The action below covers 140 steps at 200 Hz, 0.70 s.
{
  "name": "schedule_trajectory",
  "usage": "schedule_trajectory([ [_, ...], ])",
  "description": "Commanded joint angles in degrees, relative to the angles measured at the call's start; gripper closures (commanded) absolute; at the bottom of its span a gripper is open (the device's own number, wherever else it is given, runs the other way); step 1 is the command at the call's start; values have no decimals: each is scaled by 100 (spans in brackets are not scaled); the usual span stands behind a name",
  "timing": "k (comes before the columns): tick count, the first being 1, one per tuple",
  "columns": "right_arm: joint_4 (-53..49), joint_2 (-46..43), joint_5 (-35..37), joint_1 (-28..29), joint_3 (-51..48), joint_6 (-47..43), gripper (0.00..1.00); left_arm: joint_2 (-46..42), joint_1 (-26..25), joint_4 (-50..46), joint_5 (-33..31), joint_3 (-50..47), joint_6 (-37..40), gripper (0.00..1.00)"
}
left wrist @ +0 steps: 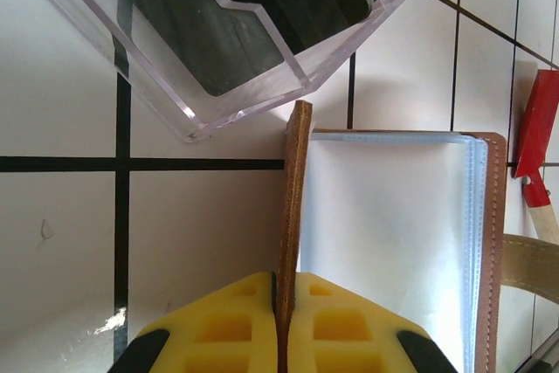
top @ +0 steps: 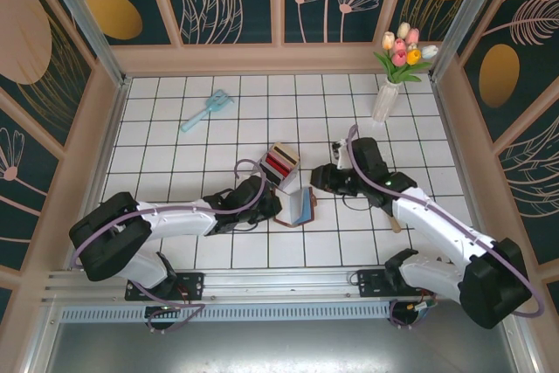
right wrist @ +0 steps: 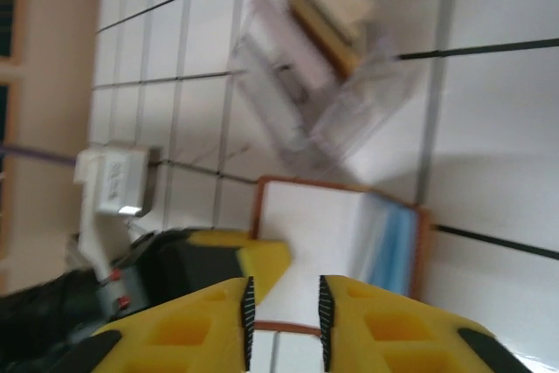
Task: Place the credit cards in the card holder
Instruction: Open the card holder at the bottom-center of the table.
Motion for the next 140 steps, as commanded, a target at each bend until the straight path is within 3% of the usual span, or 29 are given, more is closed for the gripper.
schedule_trajectory([
  [1, 378, 461, -561, 151, 223, 88, 78, -72, 16, -9, -112, 158, 10, 100],
  [23, 151, 869, -319, 612, 535, -173, 77, 24, 16, -87, -88, 290, 47, 100],
  [48, -543, 1522, 691, 848, 674, -55, 77, -25, 17, 30, -135, 184, 9, 100],
  [85, -541, 1627, 1602, 779, 171, 170, 73, -168, 16, -43, -190, -20, 40, 100],
  [140, -127, 2215, 1419, 487, -315, 51, 71, 84, 16, -107, -155, -226, 134, 100],
])
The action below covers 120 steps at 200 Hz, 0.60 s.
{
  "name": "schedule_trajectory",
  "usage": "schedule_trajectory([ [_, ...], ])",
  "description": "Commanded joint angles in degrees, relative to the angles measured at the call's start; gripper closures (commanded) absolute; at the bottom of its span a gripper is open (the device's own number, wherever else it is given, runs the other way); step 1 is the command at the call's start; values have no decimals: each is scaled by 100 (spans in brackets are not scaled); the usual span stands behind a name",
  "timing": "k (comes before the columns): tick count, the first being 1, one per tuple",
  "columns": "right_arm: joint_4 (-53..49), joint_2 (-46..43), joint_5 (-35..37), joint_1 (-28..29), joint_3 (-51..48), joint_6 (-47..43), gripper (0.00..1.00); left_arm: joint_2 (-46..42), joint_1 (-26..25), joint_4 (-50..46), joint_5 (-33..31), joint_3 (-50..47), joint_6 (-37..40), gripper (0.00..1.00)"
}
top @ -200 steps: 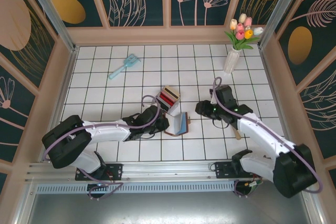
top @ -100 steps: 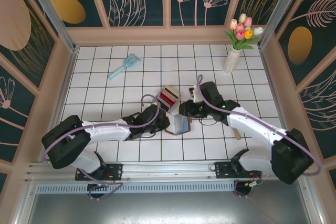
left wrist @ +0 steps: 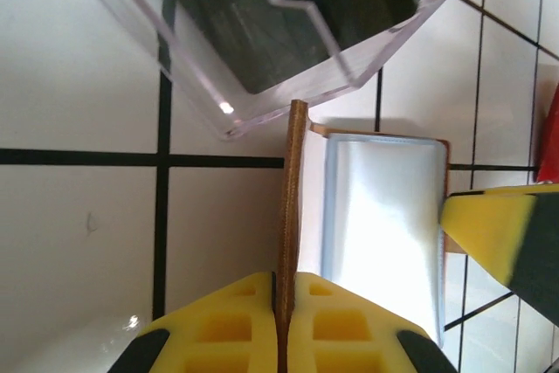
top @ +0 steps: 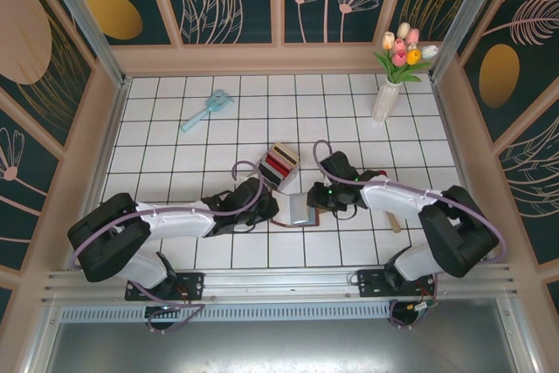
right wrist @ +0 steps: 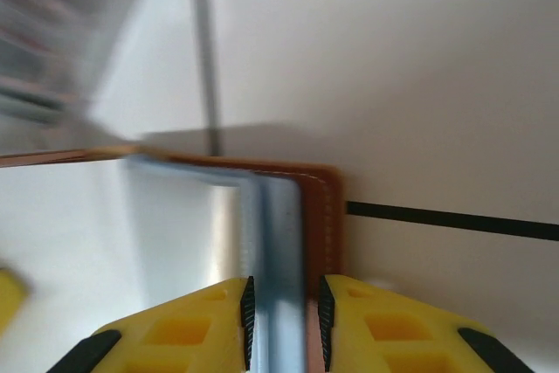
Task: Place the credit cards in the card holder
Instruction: Open the card holder at the bottom-center of the table.
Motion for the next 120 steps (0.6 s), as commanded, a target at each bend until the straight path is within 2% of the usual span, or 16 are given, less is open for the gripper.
schedule_trajectory([
  [1, 63, 216, 178, 0, -129, -30, 71, 134, 16, -76, -61, -68, 132, 100],
  [16, -27, 261, 268, 25, -148, 1, 71, 171, 16, -215, -107, -36, 182, 94],
  [25, -60, 254, 284, 80, -156, -28, 70, 192, 16, -345, -194, -28, 181, 83],
  [40, -102, 273, 358, 190, -160, -81, 68, 213, 16, -545, -327, 18, 255, 74],
  [49, -193, 351, 478, 273, -112, -164, 69, 249, 21, -722, -432, 51, 260, 63],
  [64, -502, 518, 941, 430, 24, -171, 69, 304, 16, -1021, -657, 109, 287, 60],
  [73, -552, 581, 1105, 483, 51, -164, 69, 335, 16, -1204, -795, 175, 308, 55],
  [120, -533, 524, 1291, 579, 111, -33, 66, 583, 16, -1936, -1099, 582, 603, 53],
])
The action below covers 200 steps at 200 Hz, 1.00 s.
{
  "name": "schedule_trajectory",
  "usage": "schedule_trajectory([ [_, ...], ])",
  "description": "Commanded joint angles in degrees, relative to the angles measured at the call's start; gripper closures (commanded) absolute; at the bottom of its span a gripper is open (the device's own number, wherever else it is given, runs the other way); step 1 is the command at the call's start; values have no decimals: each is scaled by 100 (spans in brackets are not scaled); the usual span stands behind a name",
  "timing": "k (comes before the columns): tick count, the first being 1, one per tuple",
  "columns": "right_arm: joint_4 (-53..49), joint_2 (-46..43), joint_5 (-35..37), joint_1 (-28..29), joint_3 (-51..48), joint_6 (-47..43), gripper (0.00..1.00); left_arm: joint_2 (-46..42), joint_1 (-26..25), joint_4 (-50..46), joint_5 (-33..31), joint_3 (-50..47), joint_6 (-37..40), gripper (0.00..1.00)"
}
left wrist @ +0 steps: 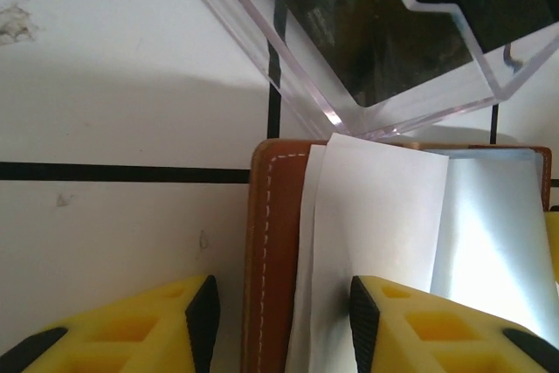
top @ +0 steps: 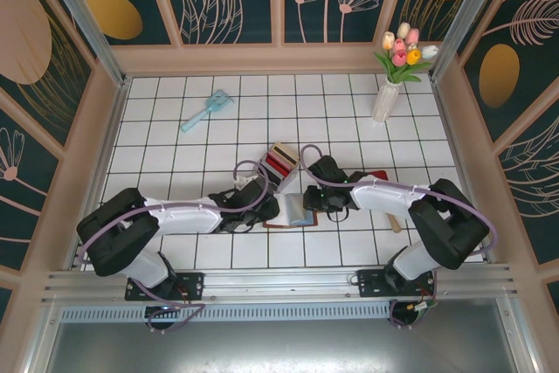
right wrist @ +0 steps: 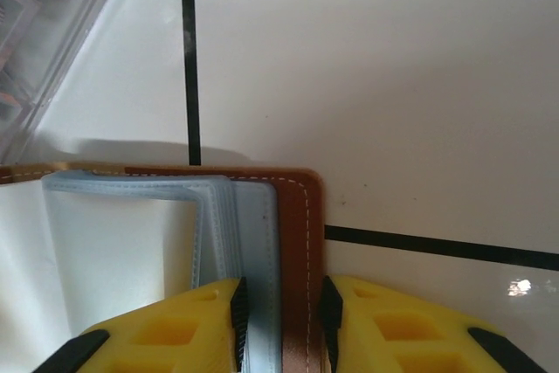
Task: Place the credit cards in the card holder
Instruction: Open the card holder at the bottom-center of the table.
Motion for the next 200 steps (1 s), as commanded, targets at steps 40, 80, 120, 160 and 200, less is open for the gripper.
schedule_trajectory([
  [40, -582, 196, 494, 76, -103, -90, 64, 4, 45, -1310, -811, 19, 164, 45],
  [80, -247, -7, 27, 115, -163, -142, 70, 299, 38, -1557, -777, 415, 528, 44],
  [120, -13, -268, -248, 106, -163, -179, 73, 474, 29, -1881, -981, 670, 559, 59],
  [160, -44, -395, -369, 6, 26, -287, 72, 431, 29, -2102, -1121, 771, 585, 65],
  [200, -138, -903, -481, -245, 217, -276, 66, -164, 29, -1879, -1080, 724, 450, 61],
])
